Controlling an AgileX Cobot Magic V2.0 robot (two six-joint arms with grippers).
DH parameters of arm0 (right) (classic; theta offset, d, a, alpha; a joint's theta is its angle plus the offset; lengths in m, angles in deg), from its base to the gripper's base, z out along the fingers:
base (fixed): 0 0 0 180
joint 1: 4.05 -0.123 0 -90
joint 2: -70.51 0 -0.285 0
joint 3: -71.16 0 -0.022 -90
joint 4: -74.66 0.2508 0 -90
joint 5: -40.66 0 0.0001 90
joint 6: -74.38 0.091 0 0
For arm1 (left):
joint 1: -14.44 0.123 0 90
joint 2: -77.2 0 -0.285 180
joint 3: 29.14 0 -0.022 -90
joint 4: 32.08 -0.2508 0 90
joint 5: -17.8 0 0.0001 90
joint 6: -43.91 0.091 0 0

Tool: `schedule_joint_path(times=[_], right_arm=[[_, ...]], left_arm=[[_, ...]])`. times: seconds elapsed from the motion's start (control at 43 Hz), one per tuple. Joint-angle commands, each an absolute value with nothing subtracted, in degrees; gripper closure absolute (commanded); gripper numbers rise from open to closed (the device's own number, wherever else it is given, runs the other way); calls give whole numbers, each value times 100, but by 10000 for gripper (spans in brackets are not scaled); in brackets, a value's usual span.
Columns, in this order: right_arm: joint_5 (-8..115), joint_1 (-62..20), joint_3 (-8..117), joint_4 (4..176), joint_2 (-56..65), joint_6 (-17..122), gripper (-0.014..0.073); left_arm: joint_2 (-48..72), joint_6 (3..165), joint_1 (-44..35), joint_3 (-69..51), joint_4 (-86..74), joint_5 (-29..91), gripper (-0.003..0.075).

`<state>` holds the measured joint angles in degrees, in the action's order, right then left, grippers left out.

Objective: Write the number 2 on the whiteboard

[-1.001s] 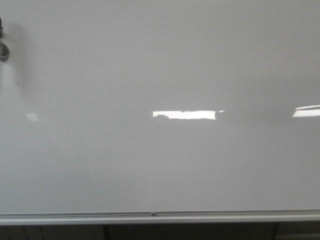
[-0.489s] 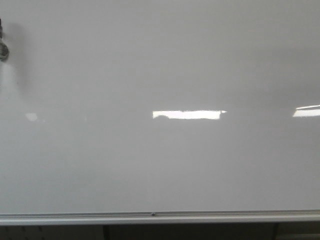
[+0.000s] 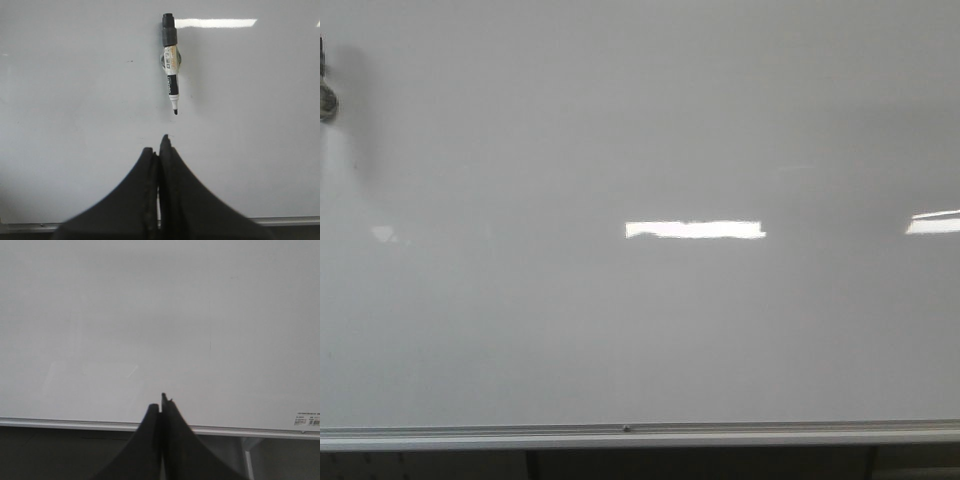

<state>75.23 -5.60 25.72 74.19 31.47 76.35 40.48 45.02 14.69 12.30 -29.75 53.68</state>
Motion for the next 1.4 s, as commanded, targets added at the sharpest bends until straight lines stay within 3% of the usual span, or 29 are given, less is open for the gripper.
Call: schedule_joint_path(times=[0.0, 0.093, 0.186, 0.303, 0.372, 0.628, 1.024, 1.373], right_arm=[[7180, -570, 2746, 7412, 3071, 7573, 426], [7174, -570, 2746, 7412, 3071, 7565, 246], [7174, -570, 2746, 7412, 3071, 7565, 92], [7174, -570, 2746, 7412, 3071, 7565, 43], [7174, -570, 2746, 7412, 3071, 7565, 45], [7174, -570, 2746, 7412, 3071, 7565, 45], [7163, -570, 2746, 7412, 3071, 7565, 46], [7119, -570, 2746, 7412, 3071, 7565, 46]], left_arm=[[3899, 4447, 1460, 1048, -2931, 4978, 717], [3791, 4447, 1460, 1048, -2931, 4993, 613], [3687, 4447, 1460, 1048, -2942, 4961, 446], [3531, 4458, 1460, 1048, -2950, 4866, 247], [3388, 4458, 1460, 1048, -2950, 4813, 196], [2705, 4472, 1250, 1048, -2950, 4397, 195], [1090, 4472, 1063, 801, -2938, 2833, 195], [-401, 4472, 1072, -135, -2623, 2764, 195]])
